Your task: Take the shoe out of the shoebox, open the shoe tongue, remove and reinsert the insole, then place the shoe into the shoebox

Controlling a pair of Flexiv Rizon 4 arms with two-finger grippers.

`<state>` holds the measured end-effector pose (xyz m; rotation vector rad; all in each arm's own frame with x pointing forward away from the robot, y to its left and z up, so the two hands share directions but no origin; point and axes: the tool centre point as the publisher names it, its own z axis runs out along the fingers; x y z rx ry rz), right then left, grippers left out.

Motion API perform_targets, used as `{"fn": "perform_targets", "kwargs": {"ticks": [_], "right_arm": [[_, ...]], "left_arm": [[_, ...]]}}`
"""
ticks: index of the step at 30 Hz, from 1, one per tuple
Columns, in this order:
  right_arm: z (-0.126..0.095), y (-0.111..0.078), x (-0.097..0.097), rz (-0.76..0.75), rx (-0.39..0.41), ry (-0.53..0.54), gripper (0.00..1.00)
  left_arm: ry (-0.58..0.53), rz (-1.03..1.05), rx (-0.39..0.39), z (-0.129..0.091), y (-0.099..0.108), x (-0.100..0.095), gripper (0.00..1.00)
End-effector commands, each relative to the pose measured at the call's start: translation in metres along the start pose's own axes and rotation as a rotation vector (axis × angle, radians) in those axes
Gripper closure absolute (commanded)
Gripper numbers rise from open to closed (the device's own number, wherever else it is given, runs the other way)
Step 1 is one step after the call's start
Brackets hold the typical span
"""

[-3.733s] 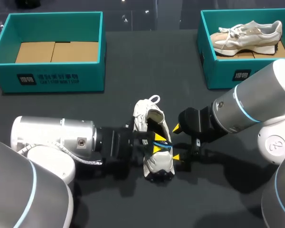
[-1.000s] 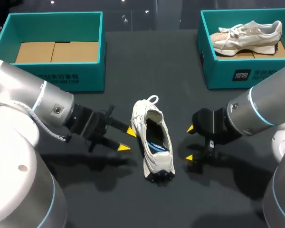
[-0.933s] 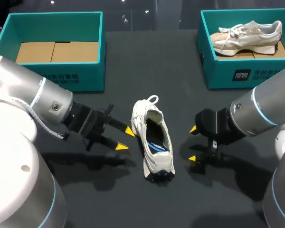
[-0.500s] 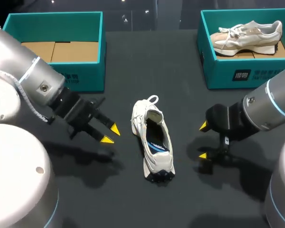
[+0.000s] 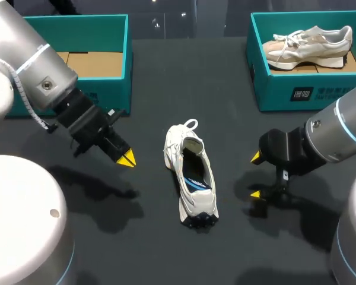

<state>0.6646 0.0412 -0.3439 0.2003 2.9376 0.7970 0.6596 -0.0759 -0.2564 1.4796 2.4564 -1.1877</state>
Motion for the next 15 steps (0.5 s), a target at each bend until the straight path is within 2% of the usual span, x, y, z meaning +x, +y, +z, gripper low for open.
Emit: {"fn": "perform_targets", "kwargs": {"ticks": [1,7,11,15], "right_arm": [[-0.001,0.000,0.002,-0.001,0.000,-0.002,0.00],[-0.001,0.000,0.002,-0.001,0.000,-0.002,0.00],[-0.001,0.000,0.002,-0.001,0.000,-0.002,0.00],[-0.001,0.000,0.002,-0.001,0.000,-0.002,0.00]], "left_arm": [[0.035,0.032,-0.008,0.003,-0.003,0.000,1.00],[0.094,0.094,-0.026,0.006,-0.009,-0.006,1.00],[0.191,0.189,-0.063,0.004,-0.020,-0.014,1.00],[0.191,0.189,-0.063,0.004,-0.020,-0.014,1.00]]}}
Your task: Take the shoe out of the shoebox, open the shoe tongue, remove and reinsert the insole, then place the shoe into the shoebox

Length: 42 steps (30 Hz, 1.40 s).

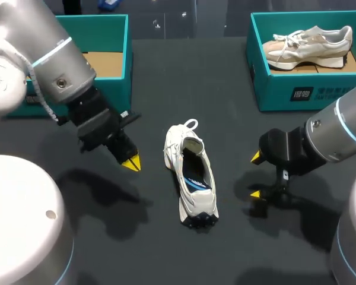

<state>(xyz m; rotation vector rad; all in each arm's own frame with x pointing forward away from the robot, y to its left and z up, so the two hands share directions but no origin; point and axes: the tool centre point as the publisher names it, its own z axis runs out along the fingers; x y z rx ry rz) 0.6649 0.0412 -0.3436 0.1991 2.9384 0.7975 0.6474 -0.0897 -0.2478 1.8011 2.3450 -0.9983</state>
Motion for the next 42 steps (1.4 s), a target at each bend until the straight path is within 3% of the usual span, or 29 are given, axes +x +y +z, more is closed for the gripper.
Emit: {"fn": "perform_targets", "kwargs": {"ticks": [1,5,17,30,42], "right_arm": [[0.000,0.000,0.002,0.000,0.000,-0.003,0.00],[0.000,0.000,0.002,0.000,0.000,-0.003,0.00],[0.000,0.000,0.002,0.000,0.000,-0.003,0.00],[0.000,0.000,0.002,0.000,0.000,-0.003,0.00],[0.000,0.000,0.002,0.000,0.000,-0.003,0.00]], "left_arm": [[0.043,-0.003,-0.002,-0.004,0.000,-0.006,1.00],[0.043,-0.003,-0.002,-0.004,0.000,-0.006,1.00],[0.159,0.109,0.001,0.010,0.000,-0.046,1.00],[0.170,0.130,-0.001,0.012,0.000,-0.050,1.00],[0.296,0.208,-0.027,0.046,-0.001,-0.069,1.00]]}}
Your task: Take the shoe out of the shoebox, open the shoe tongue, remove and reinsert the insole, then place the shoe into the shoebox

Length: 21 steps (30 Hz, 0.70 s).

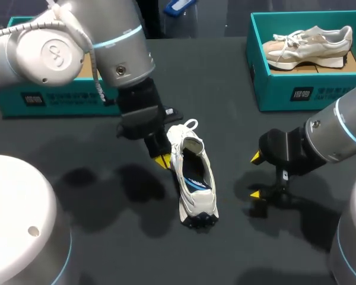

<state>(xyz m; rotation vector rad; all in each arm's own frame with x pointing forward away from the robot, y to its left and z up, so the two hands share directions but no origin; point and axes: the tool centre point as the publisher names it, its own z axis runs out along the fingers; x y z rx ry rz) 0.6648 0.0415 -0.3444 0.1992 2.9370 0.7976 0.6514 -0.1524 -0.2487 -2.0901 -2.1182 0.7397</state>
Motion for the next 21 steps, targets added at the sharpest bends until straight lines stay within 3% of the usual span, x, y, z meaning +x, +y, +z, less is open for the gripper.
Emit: {"fn": "perform_targets", "kwargs": {"ticks": [1,13,21], "right_arm": [[-0.001,0.000,0.002,0.000,0.001,-0.002,0.00],[-0.001,0.000,0.002,0.000,0.001,-0.002,0.00],[-0.001,0.000,0.002,0.000,0.001,-0.002,0.00]], "left_arm": [[0.077,0.022,-0.006,0.017,0.006,-0.018,1.00],[0.143,0.049,-0.042,0.053,0.016,-0.036,1.00],[0.160,0.061,-0.054,0.065,0.022,-0.036,1.00]]}}
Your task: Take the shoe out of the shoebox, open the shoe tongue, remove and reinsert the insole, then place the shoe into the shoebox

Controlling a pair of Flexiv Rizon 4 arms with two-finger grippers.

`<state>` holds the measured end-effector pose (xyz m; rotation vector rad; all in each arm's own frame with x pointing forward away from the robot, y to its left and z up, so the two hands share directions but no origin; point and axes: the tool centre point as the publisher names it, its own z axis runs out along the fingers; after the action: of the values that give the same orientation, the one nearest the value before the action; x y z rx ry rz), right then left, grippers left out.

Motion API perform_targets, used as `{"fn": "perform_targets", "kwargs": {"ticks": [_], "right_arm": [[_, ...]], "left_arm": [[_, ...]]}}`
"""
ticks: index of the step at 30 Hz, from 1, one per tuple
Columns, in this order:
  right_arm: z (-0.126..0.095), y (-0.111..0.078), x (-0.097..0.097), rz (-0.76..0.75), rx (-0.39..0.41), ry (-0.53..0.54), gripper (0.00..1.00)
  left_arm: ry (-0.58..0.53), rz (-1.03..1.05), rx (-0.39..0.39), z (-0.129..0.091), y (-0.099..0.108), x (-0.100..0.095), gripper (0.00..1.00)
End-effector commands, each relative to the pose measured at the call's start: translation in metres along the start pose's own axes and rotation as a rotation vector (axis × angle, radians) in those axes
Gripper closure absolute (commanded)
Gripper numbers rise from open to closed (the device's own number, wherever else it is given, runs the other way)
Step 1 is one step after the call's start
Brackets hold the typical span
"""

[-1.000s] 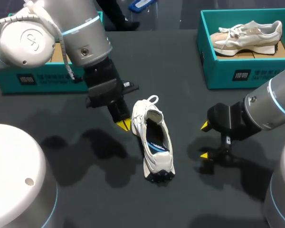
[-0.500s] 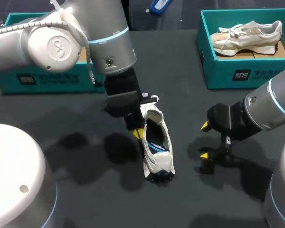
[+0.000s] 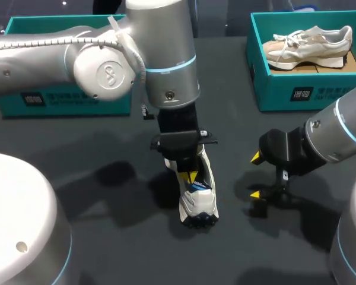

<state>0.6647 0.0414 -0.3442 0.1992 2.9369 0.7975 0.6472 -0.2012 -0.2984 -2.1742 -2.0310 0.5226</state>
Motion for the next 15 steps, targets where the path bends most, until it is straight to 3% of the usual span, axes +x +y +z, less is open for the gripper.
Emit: {"fn": "perform_targets", "kwargs": {"ticks": [1,15], "right_arm": [[-0.001,0.000,0.002,0.000,0.001,-0.002,0.00],[-0.001,0.000,0.002,0.000,0.001,-0.002,0.00]], "left_arm": [[0.017,0.002,0.002,0.007,0.006,-0.004,1.00],[0.034,0.008,0.003,0.031,0.023,-0.004,1.00]]}}
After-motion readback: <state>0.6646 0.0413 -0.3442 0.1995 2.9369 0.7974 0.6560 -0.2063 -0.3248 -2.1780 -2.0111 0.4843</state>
